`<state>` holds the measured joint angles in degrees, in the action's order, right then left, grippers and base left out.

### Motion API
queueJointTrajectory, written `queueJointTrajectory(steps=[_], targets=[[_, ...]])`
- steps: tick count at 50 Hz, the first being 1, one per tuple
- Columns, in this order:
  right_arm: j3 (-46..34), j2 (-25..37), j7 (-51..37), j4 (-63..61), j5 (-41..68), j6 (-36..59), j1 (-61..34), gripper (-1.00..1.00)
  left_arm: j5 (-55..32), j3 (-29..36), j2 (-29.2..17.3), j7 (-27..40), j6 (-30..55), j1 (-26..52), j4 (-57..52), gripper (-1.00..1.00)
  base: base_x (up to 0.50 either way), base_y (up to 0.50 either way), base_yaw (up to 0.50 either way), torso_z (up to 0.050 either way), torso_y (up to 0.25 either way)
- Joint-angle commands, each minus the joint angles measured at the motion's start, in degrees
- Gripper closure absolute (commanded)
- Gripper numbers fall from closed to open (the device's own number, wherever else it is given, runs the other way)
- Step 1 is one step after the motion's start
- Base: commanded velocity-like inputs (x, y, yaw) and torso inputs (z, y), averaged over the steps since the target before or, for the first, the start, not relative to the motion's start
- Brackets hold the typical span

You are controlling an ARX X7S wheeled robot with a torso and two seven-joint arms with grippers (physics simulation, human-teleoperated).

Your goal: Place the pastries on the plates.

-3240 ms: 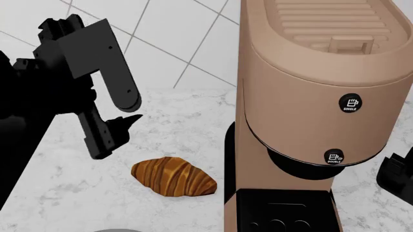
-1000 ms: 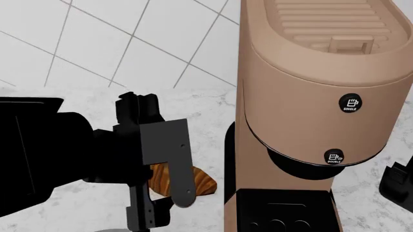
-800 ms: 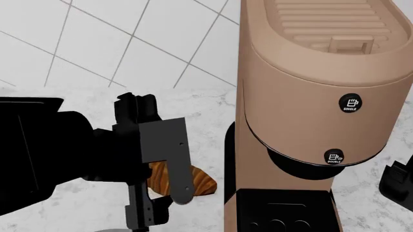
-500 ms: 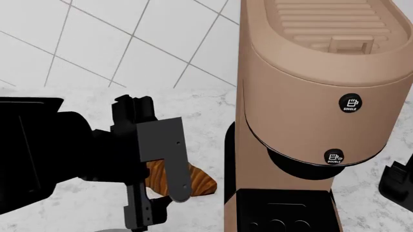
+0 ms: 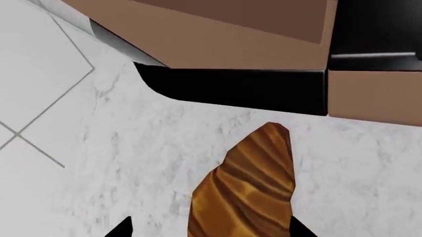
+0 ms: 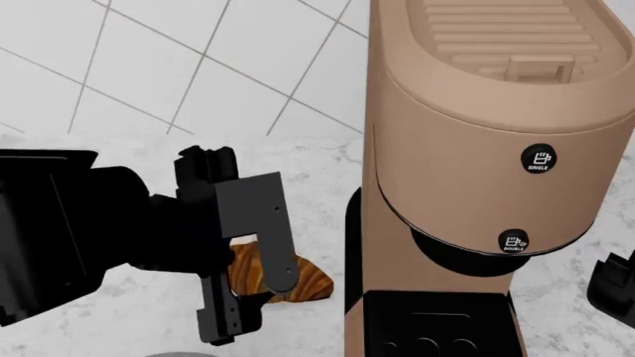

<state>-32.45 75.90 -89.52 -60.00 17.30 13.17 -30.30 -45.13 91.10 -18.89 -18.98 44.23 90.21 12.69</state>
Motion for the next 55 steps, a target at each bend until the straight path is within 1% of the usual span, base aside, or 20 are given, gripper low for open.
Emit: queueJointTrajectory(steps=[1,9,21,34,44,45,55], targets=[[-3.71,0.59,0.14,0.04,0.88,-0.39,-4.68,-1.0,1.24,-0.43,1.55,-1.71,0.03,-1.89,0.03,-1.0,0.0,0.0,0.0,0.0,0.0],[-5.03,1.37,-0.22,0.03,1.42,-1.08,-5.87,-1.0,1.31,-0.24,2.11,-1.8,-0.17,-2.68,0.54,-1.0,0.0,0.0,0.0,0.0,0.0],[-3.67,2.99,-0.37,0.02,2.09,-2.38,-4.51,-1.0,1.68,-0.2,3.43,-2.22,-1.42,-4.62,4.06,-1.0,0.0,0.0,0.0,0.0,0.0],[-4.25,4.01,-0.41,0.01,3.38,-2.92,-5.77,-1.0,1.6,-0.34,3.74,-2.45,-1.85,-6.04,6.52,-1.0,0.0,0.0,0.0,0.0,0.0],[-7.09,4.13,-0.4,0.01,3.97,-2.9,-8.77,-1.0,1.39,-0.5,3.52,-2.16,-1.49,-6.35,6.5,-1.0,0.0,0.0,0.0,0.0,0.0],[-7.18,4.16,-0.4,0.01,4.0,-2.95,-8.86,-1.0,1.26,-0.77,3.7,-1.8,-1.33,-6.42,6.89,1.0,0.0,0.0,0.0,0.0,0.0],[-6.02,4.65,-0.42,0.01,4.29,-3.44,-7.87,-1.0,1.01,-1.4,3.46,-1.67,-1.43,-6.38,7.28,1.0,0.0,0.0,0.0,0.0,0.0]])
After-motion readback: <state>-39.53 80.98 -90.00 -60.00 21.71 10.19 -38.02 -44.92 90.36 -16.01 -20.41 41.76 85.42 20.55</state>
